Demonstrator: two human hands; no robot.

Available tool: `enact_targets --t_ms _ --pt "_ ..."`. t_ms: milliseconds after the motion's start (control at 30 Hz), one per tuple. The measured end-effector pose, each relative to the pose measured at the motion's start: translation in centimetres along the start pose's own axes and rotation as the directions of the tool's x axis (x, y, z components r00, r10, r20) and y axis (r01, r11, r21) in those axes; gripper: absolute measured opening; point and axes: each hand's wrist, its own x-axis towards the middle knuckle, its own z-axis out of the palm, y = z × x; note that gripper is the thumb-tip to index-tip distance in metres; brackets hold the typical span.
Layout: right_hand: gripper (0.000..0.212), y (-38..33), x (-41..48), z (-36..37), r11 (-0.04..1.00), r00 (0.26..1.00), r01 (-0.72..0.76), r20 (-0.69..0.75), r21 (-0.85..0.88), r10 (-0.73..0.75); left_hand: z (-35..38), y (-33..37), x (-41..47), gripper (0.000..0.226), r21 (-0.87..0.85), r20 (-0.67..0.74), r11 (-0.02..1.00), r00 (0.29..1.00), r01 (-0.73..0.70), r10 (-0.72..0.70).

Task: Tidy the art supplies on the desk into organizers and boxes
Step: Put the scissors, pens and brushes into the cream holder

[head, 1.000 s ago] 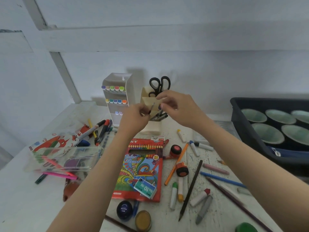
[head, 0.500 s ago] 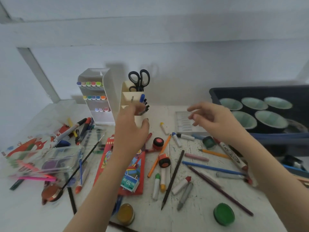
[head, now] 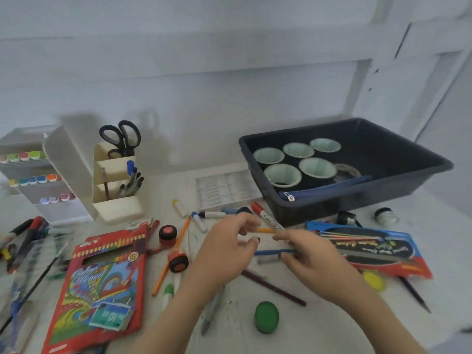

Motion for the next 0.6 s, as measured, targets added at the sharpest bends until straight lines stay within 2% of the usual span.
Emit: enact_targets --t_ms 100,200,233,300,367,433,500,600 --pt "0.042 2.6 -1.6 -3.0 0.993 0.995 -0.078 -0.065 -0.084 0.072 2.5 1.2 1.3 0.034 0.092 0.171 0.99 0.981 -0.111 0.094" --pt "0.061 5.2 -2.9 -5.7 0.942 0.969 -0.247 -0.039 -0.229 0.244 5.0 2.4 2.6 0.046 0.156 0.288 0.959 0.94 -0.236 0.185" --pt "0.065 6.0 -3.3 -6.5 0.9 0.939 -0.336 -0.025 -0.277 0.343 5.9 2.9 3.0 0.051 0.168 0.312 0.946 0.925 -0.278 0.216" --pt "0.066 7.6 -4.1 -7.6 0.783 0.831 -0.541 -0.052 -0.307 0.553 7.7 3.6 3.8 0.061 0.181 0.354 0.93 0.903 -0.32 0.242" --pt "0.058 8.8 -4.8 -7.9 0.671 0.722 -0.686 -0.148 -0.281 0.676 9.1 3.9 4.4 0.069 0.226 0.402 0.92 0.891 -0.319 0.21" --pt "0.05 9.6 -5.3 -7.6 0.628 0.659 -0.751 -0.185 -0.202 0.729 10.2 4.1 5.0 0.073 0.261 0.453 0.916 0.876 -0.305 0.163" --pt "0.046 9.9 -5.4 -7.2 0.647 0.651 -0.758 -0.178 -0.089 0.738 10.7 4.3 5.6 0.079 0.272 0.492 0.915 0.86 -0.299 0.135" --pt "0.043 10.0 -5.5 -6.8 0.719 0.692 -0.694 -0.244 0.031 0.679 10.6 4.2 5.8 0.076 0.269 0.463 0.912 0.872 -0.31 0.16"
